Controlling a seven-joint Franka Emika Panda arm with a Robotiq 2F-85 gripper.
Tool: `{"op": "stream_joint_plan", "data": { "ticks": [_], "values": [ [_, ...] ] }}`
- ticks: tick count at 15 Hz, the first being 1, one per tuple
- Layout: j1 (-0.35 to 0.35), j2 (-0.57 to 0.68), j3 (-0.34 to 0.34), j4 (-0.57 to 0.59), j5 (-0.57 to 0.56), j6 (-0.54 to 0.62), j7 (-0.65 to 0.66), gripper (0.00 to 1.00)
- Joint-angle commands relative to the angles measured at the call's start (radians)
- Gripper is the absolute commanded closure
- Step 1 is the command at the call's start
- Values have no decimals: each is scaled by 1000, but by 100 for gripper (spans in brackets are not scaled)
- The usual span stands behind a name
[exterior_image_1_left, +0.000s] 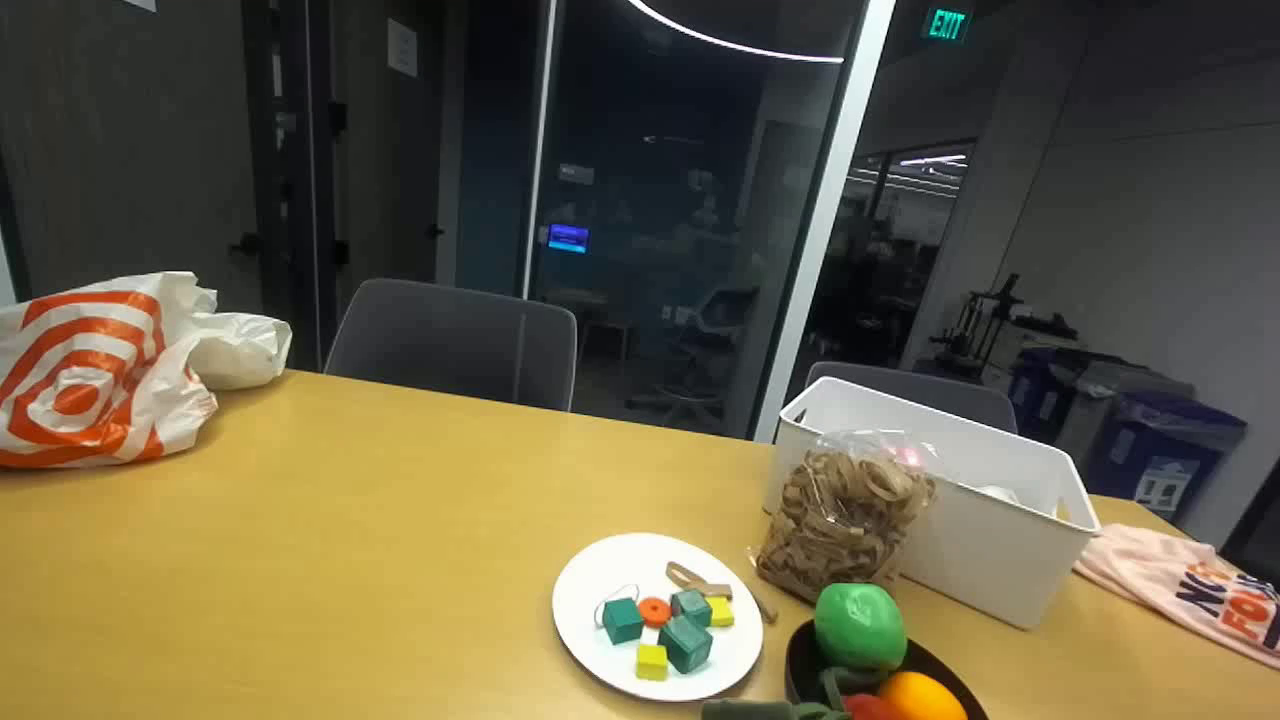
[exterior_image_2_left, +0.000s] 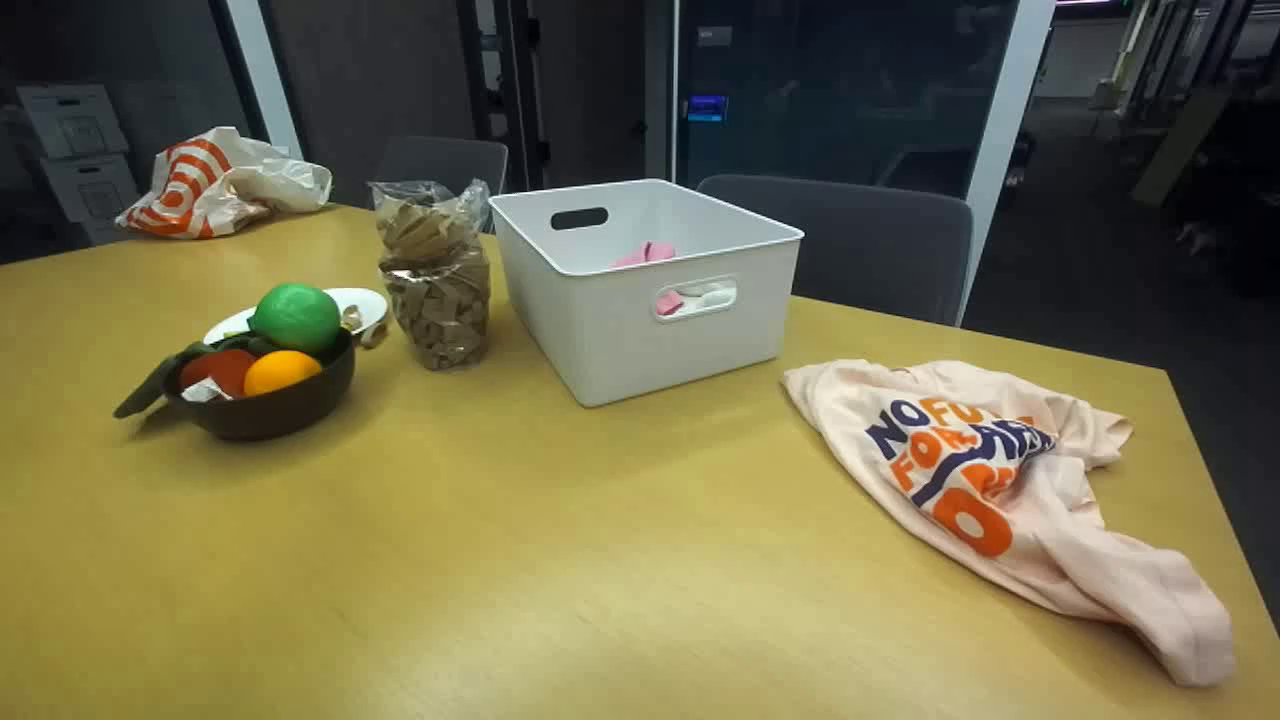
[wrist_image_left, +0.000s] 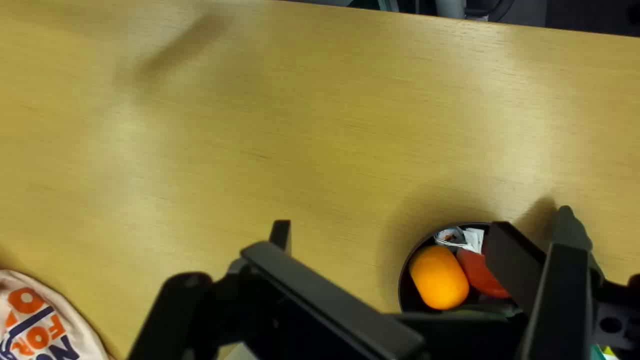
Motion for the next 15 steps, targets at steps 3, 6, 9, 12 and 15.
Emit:
{"op": "stream_joint_plan", "data": {
  "ticks": [3,6,9,12,15],
  "values": [
    [11,1,-7,11,-5,-2,7,0],
    [11,0,-7,12,-5,-2,6,0],
    [35,9,-18,-29,16,126,-41,0],
    [66,46,-31,-86,42,327,-111,0],
    [93,116,-33,-138,37,520,-177,0]
  ]
}}
